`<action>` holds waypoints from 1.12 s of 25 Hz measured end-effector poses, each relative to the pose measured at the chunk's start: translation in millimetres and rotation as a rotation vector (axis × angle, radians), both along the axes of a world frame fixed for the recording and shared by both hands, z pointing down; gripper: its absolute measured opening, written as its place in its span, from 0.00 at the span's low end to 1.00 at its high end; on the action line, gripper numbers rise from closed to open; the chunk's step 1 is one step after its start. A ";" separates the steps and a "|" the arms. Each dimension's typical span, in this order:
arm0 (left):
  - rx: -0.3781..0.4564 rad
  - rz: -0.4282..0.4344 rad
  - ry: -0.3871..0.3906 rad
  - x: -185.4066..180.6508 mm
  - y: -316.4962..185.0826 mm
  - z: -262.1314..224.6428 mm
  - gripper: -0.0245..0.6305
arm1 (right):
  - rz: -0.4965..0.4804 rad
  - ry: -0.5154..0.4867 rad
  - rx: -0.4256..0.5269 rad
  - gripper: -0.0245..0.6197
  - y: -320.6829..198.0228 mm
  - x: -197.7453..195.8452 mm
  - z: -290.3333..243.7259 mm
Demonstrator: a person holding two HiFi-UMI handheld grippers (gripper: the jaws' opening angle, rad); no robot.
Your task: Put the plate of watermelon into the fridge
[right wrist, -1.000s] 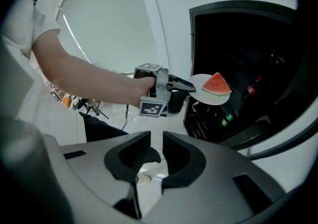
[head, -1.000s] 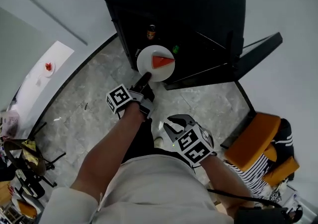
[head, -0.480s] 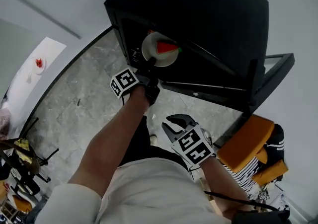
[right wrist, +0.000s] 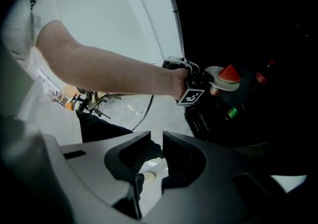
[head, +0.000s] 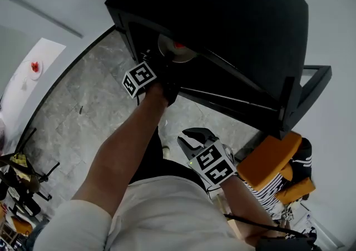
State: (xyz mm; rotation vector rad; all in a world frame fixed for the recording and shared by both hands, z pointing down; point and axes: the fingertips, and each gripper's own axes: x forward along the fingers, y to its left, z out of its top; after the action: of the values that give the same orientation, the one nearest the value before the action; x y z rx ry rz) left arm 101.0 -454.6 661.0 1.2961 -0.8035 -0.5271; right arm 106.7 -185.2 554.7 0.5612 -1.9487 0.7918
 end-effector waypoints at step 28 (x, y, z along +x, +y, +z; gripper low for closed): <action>-0.024 0.260 -0.537 21.7 -20.3 2.4 0.29 | 0.034 -0.011 -0.047 0.17 5.5 14.1 2.5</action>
State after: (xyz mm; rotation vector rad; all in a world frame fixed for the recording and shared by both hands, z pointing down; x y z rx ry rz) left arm 122.7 -474.9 663.4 1.5153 -1.0535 0.0483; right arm 120.9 -179.7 557.2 0.5635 -1.9300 0.8617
